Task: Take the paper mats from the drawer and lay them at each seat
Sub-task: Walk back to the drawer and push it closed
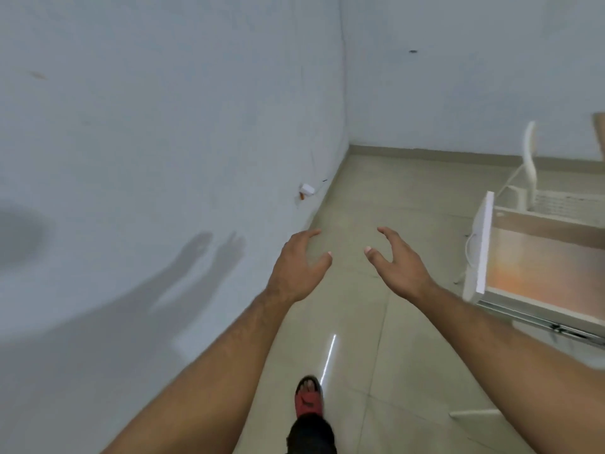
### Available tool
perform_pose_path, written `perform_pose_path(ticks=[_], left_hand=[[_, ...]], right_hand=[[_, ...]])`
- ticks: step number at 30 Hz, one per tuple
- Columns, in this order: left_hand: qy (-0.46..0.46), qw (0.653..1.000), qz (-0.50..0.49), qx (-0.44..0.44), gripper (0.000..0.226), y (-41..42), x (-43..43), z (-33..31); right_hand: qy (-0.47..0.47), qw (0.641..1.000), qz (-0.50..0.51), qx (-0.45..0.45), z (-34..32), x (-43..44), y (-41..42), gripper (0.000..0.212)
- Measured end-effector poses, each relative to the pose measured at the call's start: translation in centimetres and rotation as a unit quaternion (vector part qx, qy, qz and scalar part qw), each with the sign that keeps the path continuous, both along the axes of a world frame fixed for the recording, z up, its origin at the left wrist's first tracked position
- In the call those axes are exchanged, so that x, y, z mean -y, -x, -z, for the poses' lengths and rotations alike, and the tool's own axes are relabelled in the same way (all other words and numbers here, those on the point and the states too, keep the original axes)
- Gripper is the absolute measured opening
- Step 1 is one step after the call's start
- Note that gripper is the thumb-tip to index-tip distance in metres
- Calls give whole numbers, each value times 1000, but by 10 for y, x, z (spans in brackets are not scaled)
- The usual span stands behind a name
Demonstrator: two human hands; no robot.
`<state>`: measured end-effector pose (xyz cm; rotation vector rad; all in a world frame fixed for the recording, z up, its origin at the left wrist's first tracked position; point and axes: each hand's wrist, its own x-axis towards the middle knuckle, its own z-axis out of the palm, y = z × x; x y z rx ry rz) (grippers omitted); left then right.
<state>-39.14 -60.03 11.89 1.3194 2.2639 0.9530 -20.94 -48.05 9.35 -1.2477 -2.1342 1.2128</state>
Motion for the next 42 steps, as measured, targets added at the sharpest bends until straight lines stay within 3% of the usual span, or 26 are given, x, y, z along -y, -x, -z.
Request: perform_pose_path(ticks=[8, 11, 14, 22, 26, 29, 31, 35, 38, 42], left_hand=[[46, 976, 213, 3, 55, 56, -203, 39], [64, 953, 295, 0, 56, 59, -270, 42], [77, 928, 363, 12, 55, 45, -337, 46], [195, 840, 506, 29, 61, -40, -451, 78], [328, 819, 458, 110, 57, -79, -487, 91], [393, 816, 388, 173, 32, -101, -510, 103], [414, 811, 360, 204, 21, -119, -525, 110], [495, 765, 305, 277, 57, -148, -545, 128], [546, 723, 270, 327, 62, -168, -559, 140], [582, 697, 221, 355, 67, -194, -580, 155]], right_hand=[[79, 979, 188, 6, 32, -117, 33, 60], [127, 951, 282, -14, 35, -147, 38, 60], [179, 900, 394, -51, 40, -176, 37, 58], [282, 724, 607, -171, 83, -241, 4, 54], [345, 638, 642, -247, 112, -266, -9, 22], [386, 559, 668, -305, 123, -278, -16, 24], [387, 496, 693, -353, 128, -285, -20, 26], [358, 344, 736, -461, 142, -293, -18, 43], [326, 237, 761, -508, 149, -303, -24, 47], [275, 125, 779, -550, 155, -319, -30, 59]])
